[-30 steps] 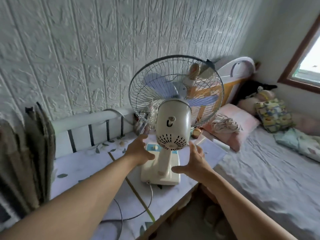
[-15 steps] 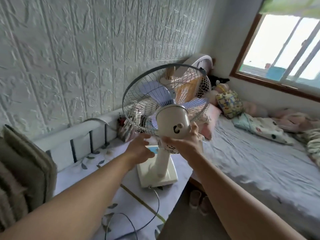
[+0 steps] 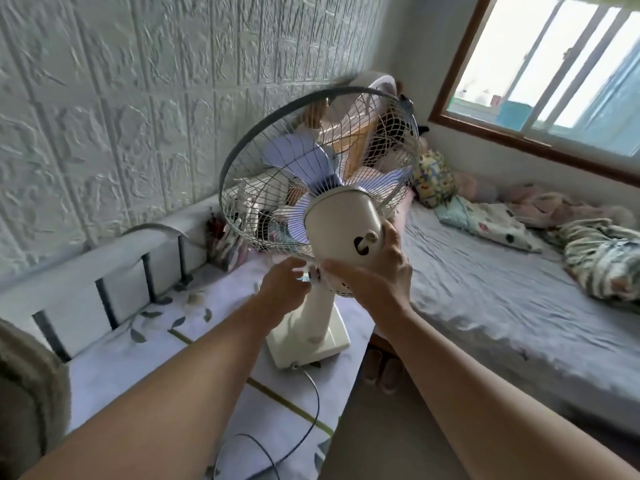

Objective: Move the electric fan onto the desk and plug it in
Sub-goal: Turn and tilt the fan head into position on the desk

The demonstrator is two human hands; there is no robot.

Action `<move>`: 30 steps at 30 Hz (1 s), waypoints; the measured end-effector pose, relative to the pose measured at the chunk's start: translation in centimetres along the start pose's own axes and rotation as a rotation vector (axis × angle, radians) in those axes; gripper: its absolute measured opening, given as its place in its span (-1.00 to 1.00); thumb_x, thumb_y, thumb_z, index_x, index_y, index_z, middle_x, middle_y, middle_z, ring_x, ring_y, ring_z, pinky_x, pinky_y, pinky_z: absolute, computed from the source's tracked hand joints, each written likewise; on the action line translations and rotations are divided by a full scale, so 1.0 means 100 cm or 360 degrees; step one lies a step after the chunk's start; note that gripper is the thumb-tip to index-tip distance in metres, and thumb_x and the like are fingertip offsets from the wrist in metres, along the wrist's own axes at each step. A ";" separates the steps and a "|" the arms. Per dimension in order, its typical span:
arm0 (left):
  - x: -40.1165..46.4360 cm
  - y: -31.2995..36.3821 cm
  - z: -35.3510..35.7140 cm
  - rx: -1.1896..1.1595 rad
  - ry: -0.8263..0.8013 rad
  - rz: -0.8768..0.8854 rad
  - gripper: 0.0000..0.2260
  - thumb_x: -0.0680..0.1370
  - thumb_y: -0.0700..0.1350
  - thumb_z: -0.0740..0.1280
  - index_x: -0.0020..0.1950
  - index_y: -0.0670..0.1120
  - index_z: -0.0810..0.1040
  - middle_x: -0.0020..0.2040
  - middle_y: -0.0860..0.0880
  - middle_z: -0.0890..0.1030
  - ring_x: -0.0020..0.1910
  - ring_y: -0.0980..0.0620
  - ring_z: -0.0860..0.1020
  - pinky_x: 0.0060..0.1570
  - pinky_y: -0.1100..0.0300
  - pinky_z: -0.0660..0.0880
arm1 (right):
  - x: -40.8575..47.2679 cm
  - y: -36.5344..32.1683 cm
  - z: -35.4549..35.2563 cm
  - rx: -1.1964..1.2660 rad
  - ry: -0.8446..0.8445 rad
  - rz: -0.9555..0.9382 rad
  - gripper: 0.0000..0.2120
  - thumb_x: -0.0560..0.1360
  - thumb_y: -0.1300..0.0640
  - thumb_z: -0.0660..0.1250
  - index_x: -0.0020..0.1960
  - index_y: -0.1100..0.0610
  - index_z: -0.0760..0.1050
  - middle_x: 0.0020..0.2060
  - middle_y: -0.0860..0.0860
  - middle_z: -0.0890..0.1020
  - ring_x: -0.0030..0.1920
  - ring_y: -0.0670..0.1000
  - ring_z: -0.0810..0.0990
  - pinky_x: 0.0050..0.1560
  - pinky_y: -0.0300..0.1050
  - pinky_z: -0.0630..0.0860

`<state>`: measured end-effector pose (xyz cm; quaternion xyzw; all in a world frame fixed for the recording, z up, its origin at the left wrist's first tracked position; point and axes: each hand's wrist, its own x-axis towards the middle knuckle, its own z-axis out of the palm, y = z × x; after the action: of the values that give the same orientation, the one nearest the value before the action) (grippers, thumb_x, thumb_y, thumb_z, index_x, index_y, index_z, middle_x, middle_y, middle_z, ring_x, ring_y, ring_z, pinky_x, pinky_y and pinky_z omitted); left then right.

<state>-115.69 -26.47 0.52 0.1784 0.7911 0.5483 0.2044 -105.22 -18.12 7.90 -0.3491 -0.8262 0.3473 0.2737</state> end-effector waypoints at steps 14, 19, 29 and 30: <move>0.038 -0.002 0.018 -0.0586 0.0087 -0.0427 -0.75 0.50 -0.28 0.35 -0.38 -0.22 0.48 -0.71 0.03 0.49 -0.72 0.14 0.50 -0.63 0.33 0.51 | 0.005 0.009 0.004 0.0021 -0.0001 0.0038 -0.06 0.14 -0.13 0.55 0.42 -0.10 0.19 0.13 0.01 0.51 0.10 0.05 0.47 -0.03 -0.14 0.38; 0.047 -0.001 0.018 -0.0656 0.0113 -0.0546 -0.77 0.47 -0.34 0.34 -0.36 -0.17 0.43 -0.71 0.05 0.48 -0.73 0.16 0.46 -0.62 0.33 0.50 | 0.006 0.008 0.005 0.0017 0.0002 0.0034 -0.07 0.12 -0.13 0.54 0.41 -0.11 0.21 0.10 0.00 0.51 0.11 0.06 0.49 0.01 -0.09 0.46; 0.026 -0.005 0.015 -0.0336 0.0075 -0.0057 -0.89 0.40 -0.10 0.34 -0.18 -0.13 0.57 -0.25 -0.10 0.59 -0.29 -0.02 0.52 -0.19 0.12 0.52 | 0.007 0.008 0.008 -0.0006 0.0043 0.0030 -0.09 0.09 -0.16 0.52 0.38 -0.12 0.24 0.06 -0.03 0.53 0.08 0.05 0.50 0.03 -0.06 0.50; 0.023 -0.002 0.015 -0.0273 0.0064 0.0002 -0.93 0.39 -0.11 0.36 -0.25 -0.08 0.54 -0.27 -0.09 0.59 -0.30 -0.02 0.53 -0.16 0.09 0.54 | 0.006 0.008 0.009 -0.0002 0.0046 0.0034 -0.09 0.10 -0.15 0.52 0.37 -0.11 0.24 0.06 -0.03 0.53 0.08 0.06 0.50 0.03 -0.06 0.49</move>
<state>-116.92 -24.20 -0.44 0.1495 0.7450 0.6177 0.2026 -105.91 -17.56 6.92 -0.3630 -0.8187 0.3446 0.2816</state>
